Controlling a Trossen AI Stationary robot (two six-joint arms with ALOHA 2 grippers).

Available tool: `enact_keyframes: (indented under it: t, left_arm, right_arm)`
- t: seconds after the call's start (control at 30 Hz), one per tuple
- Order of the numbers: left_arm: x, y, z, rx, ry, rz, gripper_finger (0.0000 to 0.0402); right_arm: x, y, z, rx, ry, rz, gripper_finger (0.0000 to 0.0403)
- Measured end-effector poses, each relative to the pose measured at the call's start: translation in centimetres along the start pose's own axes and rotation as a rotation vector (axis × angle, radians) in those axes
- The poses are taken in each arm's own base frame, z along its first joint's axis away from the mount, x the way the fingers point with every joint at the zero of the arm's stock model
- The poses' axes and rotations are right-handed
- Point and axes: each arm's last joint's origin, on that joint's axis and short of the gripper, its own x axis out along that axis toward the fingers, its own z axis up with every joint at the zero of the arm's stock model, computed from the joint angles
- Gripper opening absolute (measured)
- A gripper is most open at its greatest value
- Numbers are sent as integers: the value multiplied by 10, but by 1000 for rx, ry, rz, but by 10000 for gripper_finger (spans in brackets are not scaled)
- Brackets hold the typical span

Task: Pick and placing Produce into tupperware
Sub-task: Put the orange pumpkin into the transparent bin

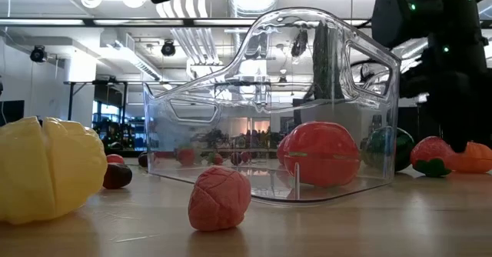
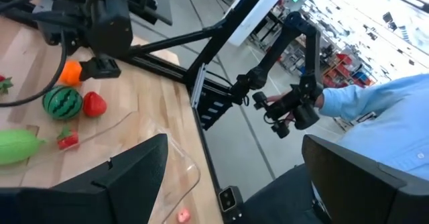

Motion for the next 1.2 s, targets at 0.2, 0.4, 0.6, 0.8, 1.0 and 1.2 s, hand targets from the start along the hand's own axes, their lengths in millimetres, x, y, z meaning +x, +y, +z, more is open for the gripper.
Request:
enact_keyframes:
  t: [0.2,0.4,0.6,0.8,1.0,1.2]
  left_arm:
    - [0,2,0,-6,-2,9,330]
    - [0,2,0,-10,-2,11,330]
    - [0,2,1,-8,-6,12,330]
    - [0,3,2,-6,-13,13,330]
    - [1,4,3,-3,-18,11,330]
    - [1,4,3,-3,-17,11,330]
  right_arm:
    - [16,-2,-1,-15,1,48,338]
    - [23,-2,-1,-32,-5,69,332]
    - [25,-4,-1,-31,-21,59,327]
    - [25,-3,-1,-29,-25,61,327]
    - [24,-3,-1,-29,-20,67,318]
    - [24,-3,-1,-24,-20,69,254]
